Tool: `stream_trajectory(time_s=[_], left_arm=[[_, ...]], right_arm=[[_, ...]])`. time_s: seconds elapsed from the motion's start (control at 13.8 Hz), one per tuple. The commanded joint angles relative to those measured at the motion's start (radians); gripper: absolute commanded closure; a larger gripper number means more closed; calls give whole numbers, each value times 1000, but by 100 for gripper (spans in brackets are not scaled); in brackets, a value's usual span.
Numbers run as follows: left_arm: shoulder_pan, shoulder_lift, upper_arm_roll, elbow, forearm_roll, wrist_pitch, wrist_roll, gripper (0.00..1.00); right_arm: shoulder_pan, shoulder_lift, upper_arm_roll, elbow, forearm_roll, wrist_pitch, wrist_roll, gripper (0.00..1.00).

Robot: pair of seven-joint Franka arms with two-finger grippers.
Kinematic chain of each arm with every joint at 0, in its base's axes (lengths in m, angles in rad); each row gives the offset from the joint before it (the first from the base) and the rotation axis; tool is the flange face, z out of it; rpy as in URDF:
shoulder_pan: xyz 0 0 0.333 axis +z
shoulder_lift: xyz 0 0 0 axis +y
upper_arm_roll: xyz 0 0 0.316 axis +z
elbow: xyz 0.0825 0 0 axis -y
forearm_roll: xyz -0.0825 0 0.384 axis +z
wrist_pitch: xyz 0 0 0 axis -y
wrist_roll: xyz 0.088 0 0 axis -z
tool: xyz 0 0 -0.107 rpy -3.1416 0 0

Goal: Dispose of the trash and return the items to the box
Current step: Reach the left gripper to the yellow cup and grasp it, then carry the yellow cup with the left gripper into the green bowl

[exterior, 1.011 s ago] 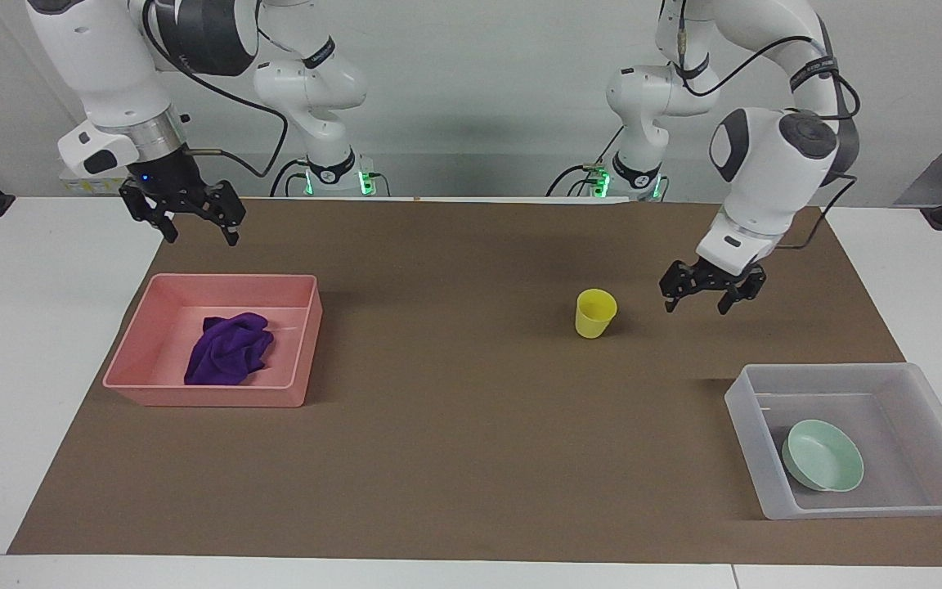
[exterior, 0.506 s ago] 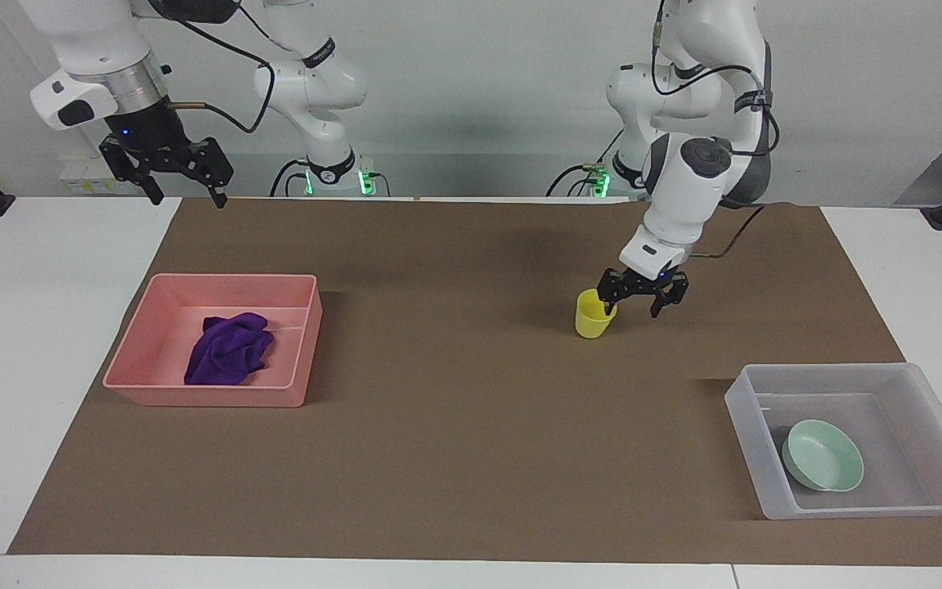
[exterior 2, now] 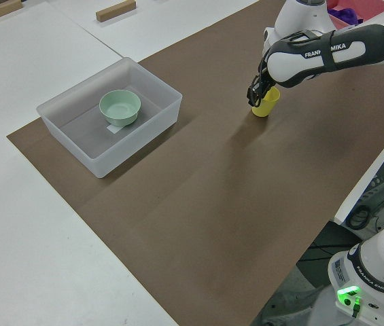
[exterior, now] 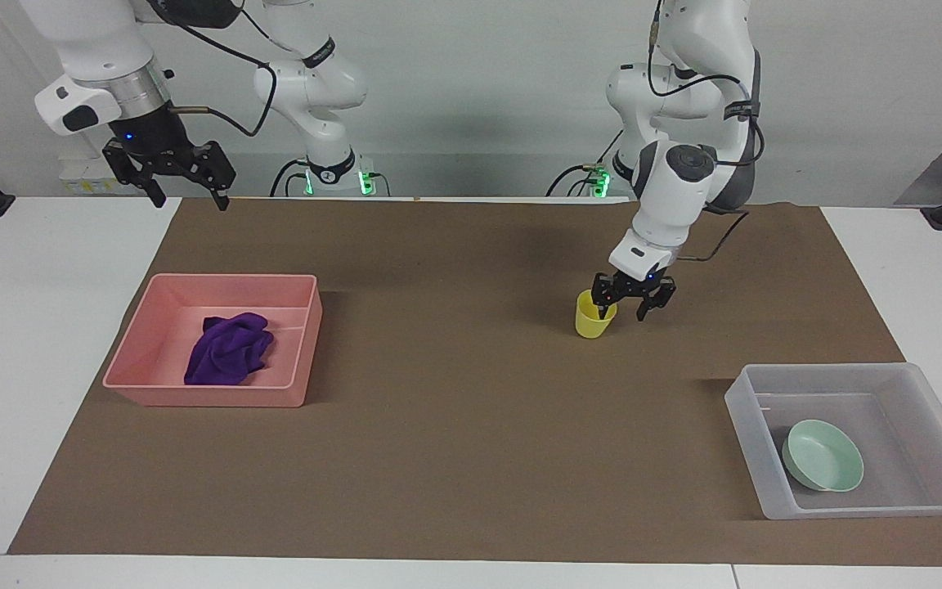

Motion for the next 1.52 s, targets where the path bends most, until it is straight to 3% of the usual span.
stream_trajectory(time_s=[0.0, 0.29, 0.65, 1.08, 1.44], left_arm=[[-16, -12, 15, -1, 12, -6, -15, 100], [25, -13, 24, 142, 18, -165, 5, 100], [216, 61, 23, 327, 21, -247, 177, 100], [416, 248, 24, 664, 26, -315, 286, 100], [474, 495, 23, 984, 21, -387, 294, 100]], right_arm=[[-3, -31, 5, -39, -3, 23, -13, 0], [3, -33, 6, -39, -3, 23, -16, 0], [3, -33, 6, -39, -3, 18, -15, 0], [3, -33, 6, -40, -3, 20, -16, 0], [3, -33, 6, -40, -3, 13, -16, 0]])
